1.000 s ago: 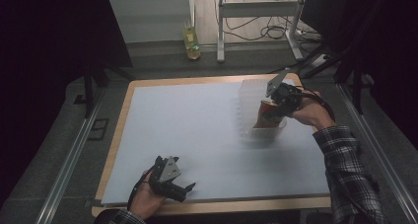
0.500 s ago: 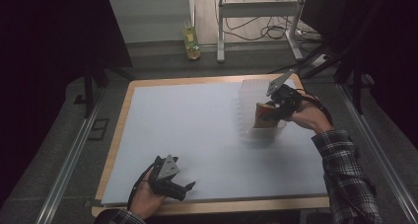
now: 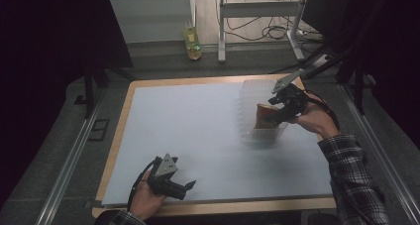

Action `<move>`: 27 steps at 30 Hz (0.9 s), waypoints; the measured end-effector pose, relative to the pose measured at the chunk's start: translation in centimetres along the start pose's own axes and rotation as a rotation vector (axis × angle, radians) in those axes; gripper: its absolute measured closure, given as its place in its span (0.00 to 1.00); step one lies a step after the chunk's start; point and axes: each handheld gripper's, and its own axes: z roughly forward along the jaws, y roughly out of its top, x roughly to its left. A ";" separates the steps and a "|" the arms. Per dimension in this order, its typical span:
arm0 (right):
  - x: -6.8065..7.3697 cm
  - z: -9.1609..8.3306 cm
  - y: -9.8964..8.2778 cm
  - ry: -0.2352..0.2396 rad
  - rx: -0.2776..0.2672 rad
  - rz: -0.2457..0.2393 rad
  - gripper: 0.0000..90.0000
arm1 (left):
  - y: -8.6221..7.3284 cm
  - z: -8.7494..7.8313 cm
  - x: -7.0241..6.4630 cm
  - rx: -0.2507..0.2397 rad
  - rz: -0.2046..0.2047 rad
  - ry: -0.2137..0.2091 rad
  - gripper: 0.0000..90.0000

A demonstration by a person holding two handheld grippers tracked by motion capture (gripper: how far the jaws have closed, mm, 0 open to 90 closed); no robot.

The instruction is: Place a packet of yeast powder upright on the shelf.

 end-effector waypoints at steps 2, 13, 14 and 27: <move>0.1 -0.2 -0.1 -0.002 -0.013 0.010 0.25 | 0.0 0.0 0.0 0.001 -0.002 0.001 0.00; 0.7 -1.3 -1.0 -0.044 -0.069 0.054 0.07 | 0.1 -0.1 0.1 0.005 -0.019 0.004 0.01; 0.9 -1.4 -1.1 -0.044 -0.068 0.054 0.07 | 0.1 -0.1 0.1 0.006 -0.019 0.004 0.01; 2.1 -2.0 -2.9 -0.071 -0.093 0.089 0.03 | 0.1 0.1 0.0 0.029 0.001 0.014 0.02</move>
